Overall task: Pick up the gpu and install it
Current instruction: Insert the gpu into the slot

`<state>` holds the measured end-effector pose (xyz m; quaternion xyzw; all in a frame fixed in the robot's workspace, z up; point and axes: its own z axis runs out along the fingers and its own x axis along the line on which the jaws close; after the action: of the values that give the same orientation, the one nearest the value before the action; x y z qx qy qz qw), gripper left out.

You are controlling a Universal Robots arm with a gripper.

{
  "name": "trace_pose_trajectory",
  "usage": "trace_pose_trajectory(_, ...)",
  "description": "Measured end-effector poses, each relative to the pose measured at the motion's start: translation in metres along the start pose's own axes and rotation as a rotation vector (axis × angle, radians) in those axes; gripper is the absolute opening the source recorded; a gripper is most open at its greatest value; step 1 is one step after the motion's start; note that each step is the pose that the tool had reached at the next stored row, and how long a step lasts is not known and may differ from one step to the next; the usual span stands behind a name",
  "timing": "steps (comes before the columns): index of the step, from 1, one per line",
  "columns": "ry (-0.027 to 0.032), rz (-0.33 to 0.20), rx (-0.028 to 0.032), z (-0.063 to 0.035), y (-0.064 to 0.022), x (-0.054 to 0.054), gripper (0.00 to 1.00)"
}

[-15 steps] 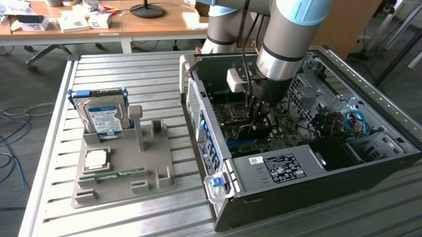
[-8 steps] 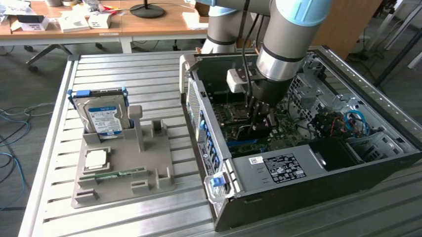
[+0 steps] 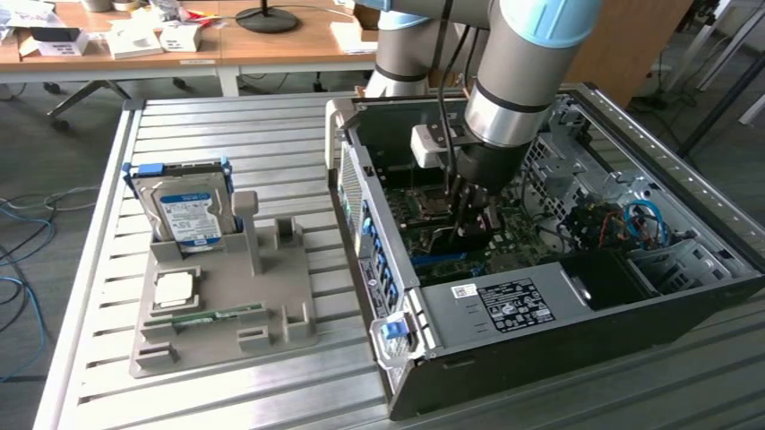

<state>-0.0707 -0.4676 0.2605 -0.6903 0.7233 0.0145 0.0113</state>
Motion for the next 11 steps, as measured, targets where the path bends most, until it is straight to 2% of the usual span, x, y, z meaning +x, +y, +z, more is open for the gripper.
trace_pose_trajectory(11, 0.0022, 0.001, 0.0002, 0.0, 0.0, 0.0, 0.26)
